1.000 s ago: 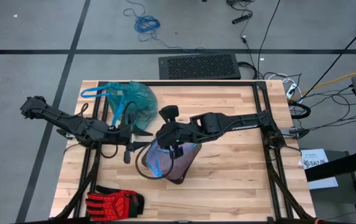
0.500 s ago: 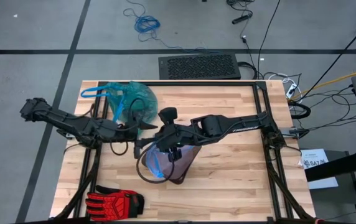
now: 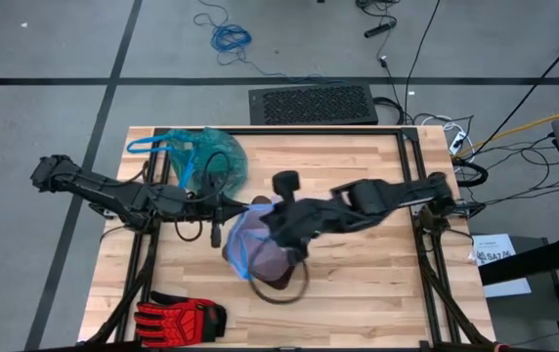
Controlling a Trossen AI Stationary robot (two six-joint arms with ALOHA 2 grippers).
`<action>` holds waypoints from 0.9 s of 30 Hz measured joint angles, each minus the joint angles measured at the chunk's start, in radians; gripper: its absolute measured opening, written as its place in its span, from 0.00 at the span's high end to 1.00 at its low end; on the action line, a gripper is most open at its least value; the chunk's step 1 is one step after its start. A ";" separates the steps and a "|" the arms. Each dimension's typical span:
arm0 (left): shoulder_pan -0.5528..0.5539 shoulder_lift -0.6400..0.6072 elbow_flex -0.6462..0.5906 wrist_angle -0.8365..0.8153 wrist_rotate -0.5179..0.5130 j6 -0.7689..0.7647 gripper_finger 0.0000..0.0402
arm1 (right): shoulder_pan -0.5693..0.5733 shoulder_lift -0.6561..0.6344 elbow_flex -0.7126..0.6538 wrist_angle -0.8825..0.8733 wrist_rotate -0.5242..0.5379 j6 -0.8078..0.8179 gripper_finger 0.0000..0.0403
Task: Place trash/remove bag and relplace
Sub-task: Insert the trash bag into the trash bin
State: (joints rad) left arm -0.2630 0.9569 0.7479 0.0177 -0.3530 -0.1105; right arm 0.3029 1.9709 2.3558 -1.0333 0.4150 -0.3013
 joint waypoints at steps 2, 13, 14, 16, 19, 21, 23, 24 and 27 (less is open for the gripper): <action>-0.001 0.000 0.000 0.001 0.003 0.000 0.98 | 0.026 -0.027 0.000 -0.020 -0.002 0.024 0.96; 0.002 0.000 0.000 0.000 0.004 -0.013 1.00 | 0.140 0.096 -0.001 -0.160 0.055 0.037 0.56; 0.002 0.000 0.000 0.000 0.004 -0.013 1.00 | 0.143 0.114 -0.001 -0.168 0.065 0.030 0.53; 0.002 0.000 0.000 0.000 0.004 -0.013 1.00 | 0.150 0.154 -0.001 -0.174 0.106 0.020 0.49; 0.002 0.000 0.000 -0.001 0.004 -0.007 1.00 | 0.156 0.212 -0.001 -0.175 0.200 -0.007 0.46; 0.002 0.000 0.000 -0.002 0.004 -0.007 1.00 | 0.155 0.241 0.000 -0.167 0.269 -0.027 0.45; 0.002 0.000 0.000 -0.003 0.005 -0.007 1.00 | 0.152 0.263 0.003 -0.165 0.370 -0.039 0.46; 0.002 0.000 0.000 -0.003 0.006 -0.007 1.00 | 0.148 0.276 0.004 -0.156 0.439 -0.040 0.47; 0.002 0.000 0.001 -0.006 0.008 -0.006 1.00 | 0.134 0.295 0.003 -0.160 0.570 -0.052 0.52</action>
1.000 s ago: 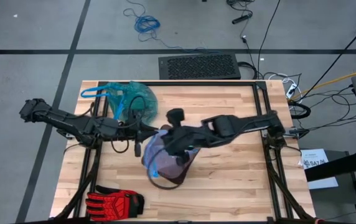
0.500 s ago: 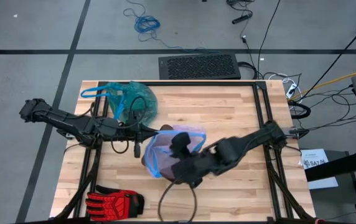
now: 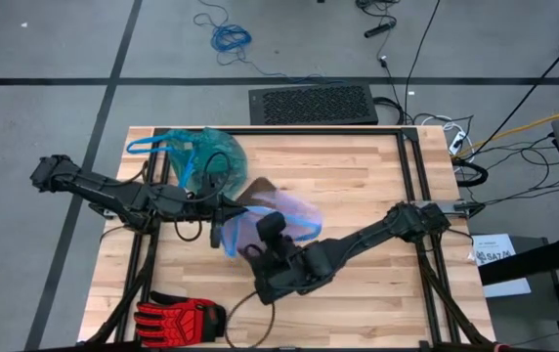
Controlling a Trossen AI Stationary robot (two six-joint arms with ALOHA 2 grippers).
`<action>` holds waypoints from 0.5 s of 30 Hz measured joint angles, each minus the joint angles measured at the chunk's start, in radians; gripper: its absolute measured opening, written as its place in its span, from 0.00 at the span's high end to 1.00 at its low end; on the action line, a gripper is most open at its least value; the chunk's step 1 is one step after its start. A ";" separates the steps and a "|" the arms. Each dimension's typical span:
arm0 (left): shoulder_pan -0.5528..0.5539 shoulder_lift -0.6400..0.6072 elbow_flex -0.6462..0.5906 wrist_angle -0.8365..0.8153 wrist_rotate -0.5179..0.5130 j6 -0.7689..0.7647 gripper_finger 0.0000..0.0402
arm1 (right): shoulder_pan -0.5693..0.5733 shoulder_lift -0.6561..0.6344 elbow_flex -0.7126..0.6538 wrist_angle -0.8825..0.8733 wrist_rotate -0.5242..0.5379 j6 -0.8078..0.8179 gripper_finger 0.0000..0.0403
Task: Place trash/remove bag and relplace
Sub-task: Insert the trash bag into the trash bin
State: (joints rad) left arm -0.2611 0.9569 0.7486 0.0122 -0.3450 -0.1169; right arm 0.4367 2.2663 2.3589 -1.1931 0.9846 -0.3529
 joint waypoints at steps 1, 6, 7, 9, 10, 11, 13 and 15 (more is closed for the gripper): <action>-0.001 0.000 0.000 -0.001 0.000 0.000 1.00 | -0.006 0.000 -0.001 -0.001 -0.003 -0.004 0.54; -0.001 0.000 0.000 -0.002 0.000 0.001 1.00 | -0.032 0.000 -0.002 -0.018 -0.059 0.018 0.77; -0.001 -0.002 0.000 -0.003 0.000 0.001 1.00 | -0.034 0.000 -0.003 -0.024 -0.072 0.022 0.83; -0.001 -0.010 0.000 -0.003 0.001 0.001 1.00 | -0.038 0.000 -0.004 -0.039 -0.089 0.022 0.94; -0.001 -0.015 0.000 -0.003 0.001 0.002 1.00 | -0.038 0.000 -0.004 -0.040 -0.099 0.020 0.97; -0.001 -0.022 0.000 -0.003 0.001 0.007 1.00 | -0.038 0.000 -0.004 -0.040 -0.105 0.019 0.98; -0.001 -0.036 0.000 -0.004 0.000 0.022 1.00 | -0.037 -0.007 -0.005 -0.044 -0.108 0.022 0.98; 0.002 -0.049 0.000 -0.004 -0.002 0.026 1.00 | -0.031 -0.025 -0.006 -0.045 -0.128 0.035 0.99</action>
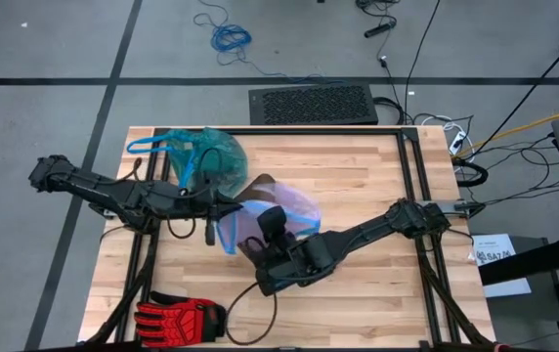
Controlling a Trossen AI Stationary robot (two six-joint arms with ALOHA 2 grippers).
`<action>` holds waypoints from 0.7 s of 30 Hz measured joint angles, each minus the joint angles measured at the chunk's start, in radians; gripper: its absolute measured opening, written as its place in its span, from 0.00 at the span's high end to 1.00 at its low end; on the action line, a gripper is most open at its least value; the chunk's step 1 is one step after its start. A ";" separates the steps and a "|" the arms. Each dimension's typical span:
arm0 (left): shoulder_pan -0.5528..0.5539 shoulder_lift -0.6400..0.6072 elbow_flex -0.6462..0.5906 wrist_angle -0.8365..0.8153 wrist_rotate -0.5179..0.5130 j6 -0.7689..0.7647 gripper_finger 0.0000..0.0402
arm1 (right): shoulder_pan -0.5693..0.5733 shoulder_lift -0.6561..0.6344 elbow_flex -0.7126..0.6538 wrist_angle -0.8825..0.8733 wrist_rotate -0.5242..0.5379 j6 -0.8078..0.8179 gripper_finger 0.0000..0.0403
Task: Place trash/remove bag and relplace
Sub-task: Insert the trash bag into the trash bin
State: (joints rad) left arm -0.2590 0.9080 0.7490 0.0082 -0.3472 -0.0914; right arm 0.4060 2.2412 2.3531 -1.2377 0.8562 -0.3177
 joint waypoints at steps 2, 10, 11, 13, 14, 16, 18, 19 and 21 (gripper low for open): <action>0.006 -0.007 0.000 -0.001 -0.006 0.000 1.00 | 0.008 -0.032 0.000 0.004 -0.001 0.023 0.99; 0.034 -0.009 0.000 -0.015 -0.009 -0.008 1.00 | 0.005 -0.086 0.003 -0.010 -0.017 0.123 0.88; 0.037 -0.009 0.000 -0.019 -0.009 -0.008 1.00 | 0.001 -0.082 0.003 -0.015 -0.047 0.124 0.84; 0.036 -0.009 0.000 -0.024 -0.009 -0.017 1.00 | -0.005 -0.078 0.003 -0.014 -0.113 0.140 0.75; 0.036 -0.009 0.000 -0.027 -0.009 -0.024 1.00 | -0.006 -0.075 0.002 -0.013 -0.131 0.152 0.70; 0.036 -0.009 0.000 -0.027 -0.009 -0.027 1.00 | -0.006 -0.068 0.002 -0.006 -0.141 0.166 0.60; 0.037 -0.009 0.000 -0.028 -0.009 -0.027 1.00 | -0.008 -0.065 0.002 -0.006 -0.151 0.175 0.52; 0.039 -0.009 0.000 -0.027 -0.009 -0.026 1.00 | -0.011 -0.058 0.003 -0.006 -0.149 0.175 0.48; 0.043 -0.009 0.000 -0.027 -0.008 -0.028 1.00 | -0.020 -0.044 0.004 -0.017 -0.134 0.175 0.44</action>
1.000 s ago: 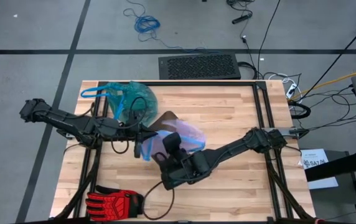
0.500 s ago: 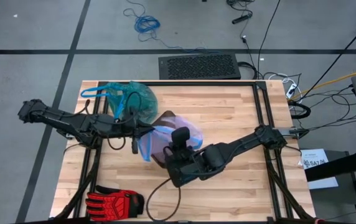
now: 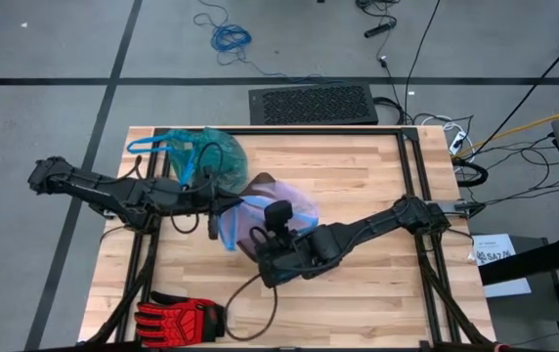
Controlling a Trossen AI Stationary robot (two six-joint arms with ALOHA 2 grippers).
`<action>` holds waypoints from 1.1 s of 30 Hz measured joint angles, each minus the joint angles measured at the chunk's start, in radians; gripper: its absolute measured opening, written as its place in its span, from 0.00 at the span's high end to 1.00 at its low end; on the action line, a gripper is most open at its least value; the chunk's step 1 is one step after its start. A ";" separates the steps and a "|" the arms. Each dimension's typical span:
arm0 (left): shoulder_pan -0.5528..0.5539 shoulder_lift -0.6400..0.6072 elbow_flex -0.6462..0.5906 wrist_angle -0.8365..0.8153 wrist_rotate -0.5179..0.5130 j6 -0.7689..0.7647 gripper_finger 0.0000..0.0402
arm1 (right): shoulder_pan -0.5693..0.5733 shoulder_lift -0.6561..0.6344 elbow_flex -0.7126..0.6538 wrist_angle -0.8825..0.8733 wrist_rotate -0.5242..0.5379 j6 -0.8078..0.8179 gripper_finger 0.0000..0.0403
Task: Place trash/remove bag and relplace
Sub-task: Insert the trash bag into the trash bin
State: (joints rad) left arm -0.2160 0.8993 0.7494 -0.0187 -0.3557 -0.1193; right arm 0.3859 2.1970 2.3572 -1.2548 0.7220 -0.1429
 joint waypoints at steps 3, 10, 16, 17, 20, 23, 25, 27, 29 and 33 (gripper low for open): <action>0.003 0.000 0.000 0.003 0.000 -0.004 1.00 | -0.021 0.011 0.001 -0.018 0.043 0.001 0.44; 0.003 0.000 0.000 0.002 0.004 -0.004 1.00 | -0.056 0.024 0.000 -0.047 0.111 0.027 0.67; 0.003 0.000 0.000 0.001 0.005 -0.007 1.00 | -0.079 0.025 -0.002 -0.111 0.082 0.027 0.97; 0.003 0.000 0.000 0.002 0.005 -0.007 1.00 | -0.079 0.025 -0.002 -0.120 0.083 0.027 0.98; 0.003 0.000 0.000 0.002 0.005 -0.008 1.00 | -0.075 0.008 -0.003 -0.179 0.081 0.027 0.99; 0.003 0.000 0.000 0.002 0.005 -0.032 1.00 | -0.068 -0.051 -0.004 -0.272 0.079 0.052 1.00; 0.003 0.000 0.000 0.002 0.009 -0.034 1.00 | -0.072 -0.109 -0.004 -0.316 0.051 0.089 1.00; 0.003 0.000 0.000 0.004 0.011 -0.037 1.00 | -0.082 -0.166 -0.002 -0.309 0.002 0.104 1.00; 0.003 0.000 0.000 0.004 0.011 -0.049 1.00 | -0.091 -0.207 -0.002 -0.272 -0.041 0.100 1.00; 0.013 0.000 0.000 0.001 -0.015 -0.049 1.00 | -0.102 -0.229 0.000 -0.168 -0.169 0.057 1.00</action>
State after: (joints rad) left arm -0.2031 0.8993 0.7494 -0.0180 -0.3707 -0.1684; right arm 0.2836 1.9683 2.3572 -1.4230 0.5533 -0.0854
